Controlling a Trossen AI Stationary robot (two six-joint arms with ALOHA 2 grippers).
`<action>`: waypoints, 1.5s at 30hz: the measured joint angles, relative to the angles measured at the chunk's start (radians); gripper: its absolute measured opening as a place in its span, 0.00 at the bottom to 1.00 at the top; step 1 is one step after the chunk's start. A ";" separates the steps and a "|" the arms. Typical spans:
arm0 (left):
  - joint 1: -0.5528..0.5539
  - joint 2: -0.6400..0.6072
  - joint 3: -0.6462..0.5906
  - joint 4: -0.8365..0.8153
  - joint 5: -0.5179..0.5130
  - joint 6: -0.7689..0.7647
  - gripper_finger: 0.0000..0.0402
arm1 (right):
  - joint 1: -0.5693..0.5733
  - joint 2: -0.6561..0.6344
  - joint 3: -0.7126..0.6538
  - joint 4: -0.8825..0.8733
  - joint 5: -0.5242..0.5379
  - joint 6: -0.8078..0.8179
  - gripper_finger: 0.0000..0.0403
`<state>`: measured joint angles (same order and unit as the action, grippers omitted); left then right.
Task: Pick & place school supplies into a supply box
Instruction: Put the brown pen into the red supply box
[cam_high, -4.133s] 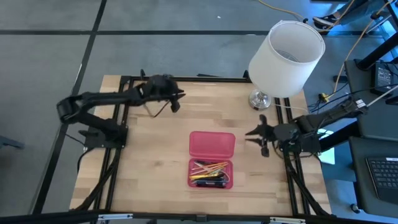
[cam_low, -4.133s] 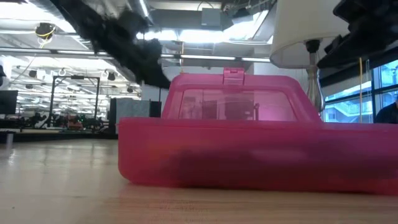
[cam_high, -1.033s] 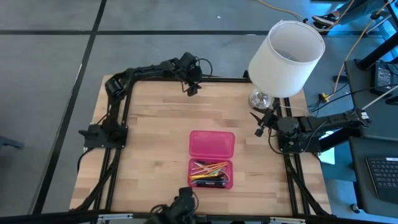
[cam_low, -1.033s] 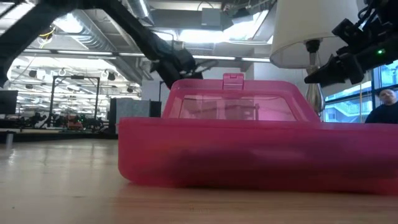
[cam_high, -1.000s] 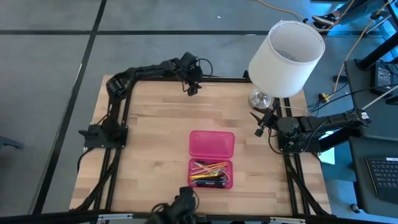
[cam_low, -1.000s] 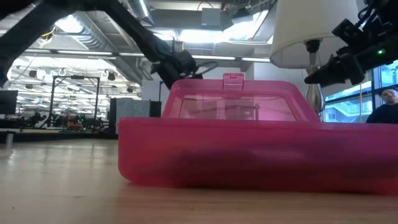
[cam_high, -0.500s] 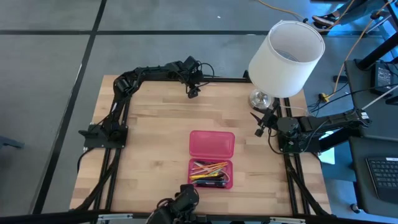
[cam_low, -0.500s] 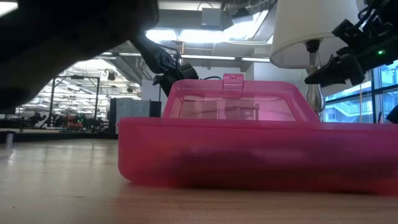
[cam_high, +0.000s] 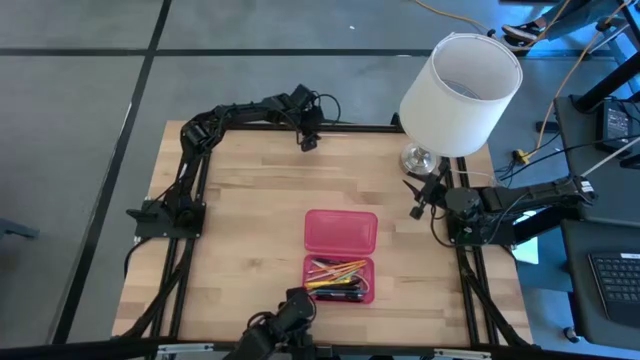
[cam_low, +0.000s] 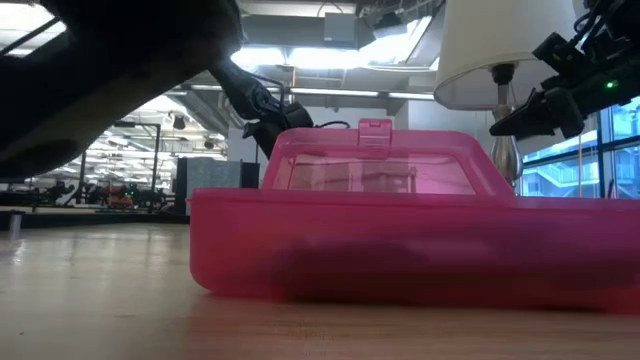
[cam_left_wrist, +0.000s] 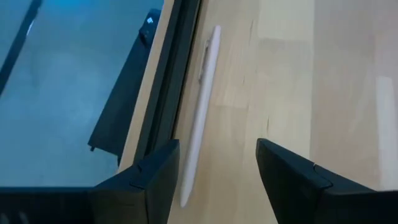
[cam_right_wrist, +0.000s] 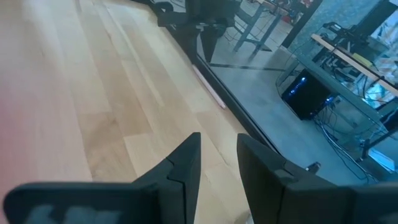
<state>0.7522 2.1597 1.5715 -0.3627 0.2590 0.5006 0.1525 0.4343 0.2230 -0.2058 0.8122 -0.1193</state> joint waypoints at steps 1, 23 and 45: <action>0.001 0.000 0.000 0.000 0.002 0.002 0.52 | -0.006 0.000 0.000 0.000 0.001 0.000 0.27; 0.002 0.047 0.000 -0.033 -0.009 0.076 0.42 | -0.092 0.000 0.000 0.000 -0.002 0.009 0.27; 0.000 0.084 -0.001 0.070 -0.077 0.148 0.32 | -0.092 0.000 0.000 0.000 -0.001 0.003 0.27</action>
<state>0.7521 2.2436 1.5703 -0.2926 0.1817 0.6488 0.0608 0.4343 0.2230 -0.2058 0.8108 -0.1165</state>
